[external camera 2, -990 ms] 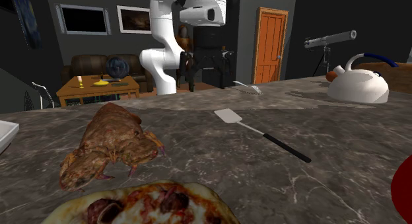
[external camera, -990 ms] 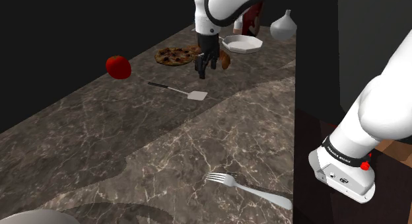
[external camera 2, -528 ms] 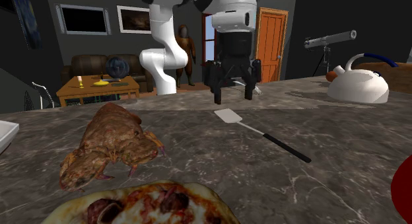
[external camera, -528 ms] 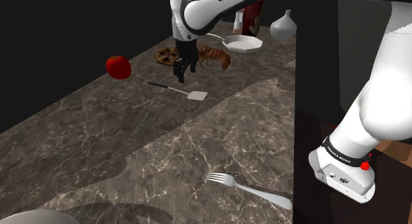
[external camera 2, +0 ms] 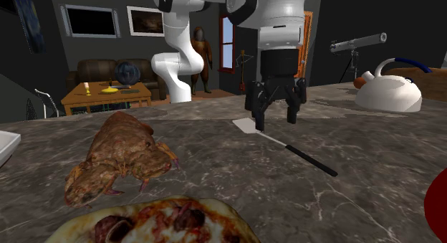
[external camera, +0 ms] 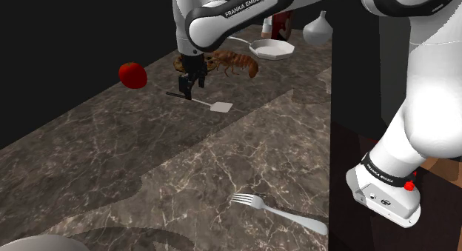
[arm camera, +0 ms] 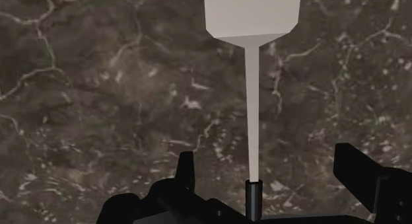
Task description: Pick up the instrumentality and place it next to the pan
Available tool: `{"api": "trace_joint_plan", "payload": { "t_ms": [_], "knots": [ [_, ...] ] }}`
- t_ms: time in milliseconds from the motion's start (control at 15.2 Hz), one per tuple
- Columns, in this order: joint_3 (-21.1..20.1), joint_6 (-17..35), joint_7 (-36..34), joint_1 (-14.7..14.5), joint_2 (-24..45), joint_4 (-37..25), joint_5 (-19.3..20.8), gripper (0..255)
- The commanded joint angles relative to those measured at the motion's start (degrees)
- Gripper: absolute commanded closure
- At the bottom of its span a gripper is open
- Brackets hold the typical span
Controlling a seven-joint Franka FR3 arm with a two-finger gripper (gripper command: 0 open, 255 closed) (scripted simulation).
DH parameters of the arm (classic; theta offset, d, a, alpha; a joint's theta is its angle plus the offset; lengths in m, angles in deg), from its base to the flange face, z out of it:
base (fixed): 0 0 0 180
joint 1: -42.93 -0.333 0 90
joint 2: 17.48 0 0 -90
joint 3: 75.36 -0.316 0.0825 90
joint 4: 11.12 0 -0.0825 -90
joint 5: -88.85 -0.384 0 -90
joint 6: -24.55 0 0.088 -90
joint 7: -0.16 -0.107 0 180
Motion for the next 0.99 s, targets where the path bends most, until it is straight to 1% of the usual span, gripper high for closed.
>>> {"api": "trace_joint_plan", "payload": {
  "t_ms": [0,132,660,726,924],
  "knots": [
    [0.11,1.32,-0.15,-0.08,0.7,0.6,0.26,0],
    [0.27,2.86,-0.34,-0.18,1.61,1.26,0.58,0],
    [0.27,2.85,-0.34,-0.18,1.61,1.26,0.57,0],
    [0.27,2.85,-0.34,-0.18,1.61,1.26,0.57,255],
    [0.27,2.85,-0.34,-0.18,1.61,1.26,0.57,255]
  ]
}}
